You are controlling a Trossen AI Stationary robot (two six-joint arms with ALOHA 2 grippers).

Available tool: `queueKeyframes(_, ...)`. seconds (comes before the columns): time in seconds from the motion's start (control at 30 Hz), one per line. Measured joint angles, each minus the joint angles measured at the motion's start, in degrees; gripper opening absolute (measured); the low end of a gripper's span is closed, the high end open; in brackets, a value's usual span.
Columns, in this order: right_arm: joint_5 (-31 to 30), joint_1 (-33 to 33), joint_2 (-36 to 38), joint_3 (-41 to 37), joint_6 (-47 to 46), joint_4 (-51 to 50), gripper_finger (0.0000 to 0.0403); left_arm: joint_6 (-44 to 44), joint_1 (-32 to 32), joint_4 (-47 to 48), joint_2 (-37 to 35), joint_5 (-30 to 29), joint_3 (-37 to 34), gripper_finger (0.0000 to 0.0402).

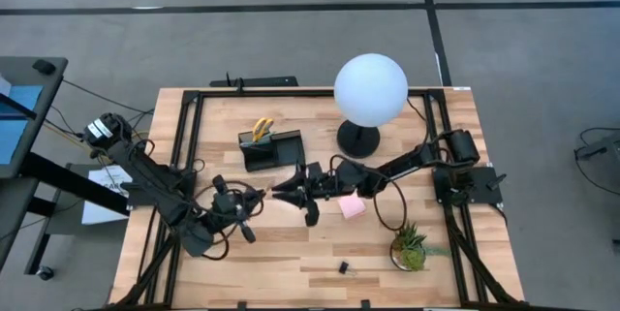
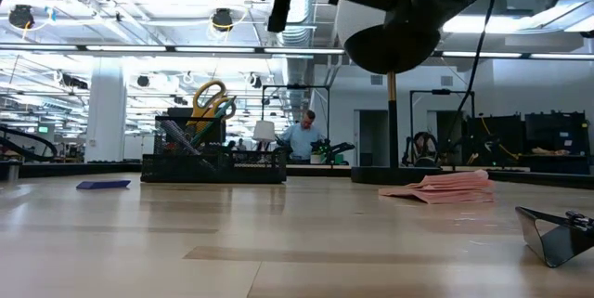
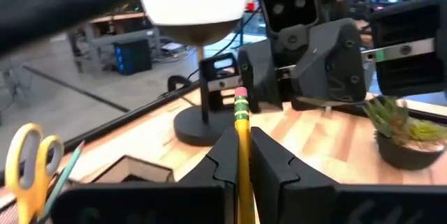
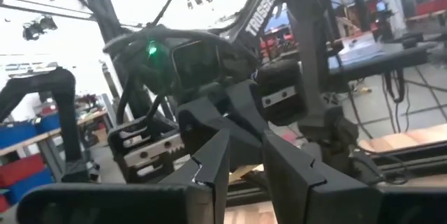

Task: Pick and place office supplies into organizer
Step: Put the yellow pencil into the black desk organizer

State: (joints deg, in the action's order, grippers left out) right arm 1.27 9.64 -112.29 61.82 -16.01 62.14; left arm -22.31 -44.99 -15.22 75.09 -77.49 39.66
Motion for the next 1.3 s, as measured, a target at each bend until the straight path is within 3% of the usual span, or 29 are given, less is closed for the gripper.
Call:
queueKeyframes(0.23, -3.24, 0.51, 0.09, 0.66, 6.21, -0.90, 0.0079, 10.87, 0.11, -7.82, 0.00, 1.79, 0.01, 0.0004)
queueKeyframes(0.63, -2.40, 0.73, -0.02, 0.57, 5.97, -3.83, 0.0079, 13.12, 0.13, -8.50, 0.00, 0.37, 0.02, 0.0003)
queueKeyframes(1.3, -1.44, -0.41, 0.00, 0.57, 7.26, 0.49, 0.0079, 13.10, 4.96, -8.33, 0.00, 8.11, 0.02, 0.0003)
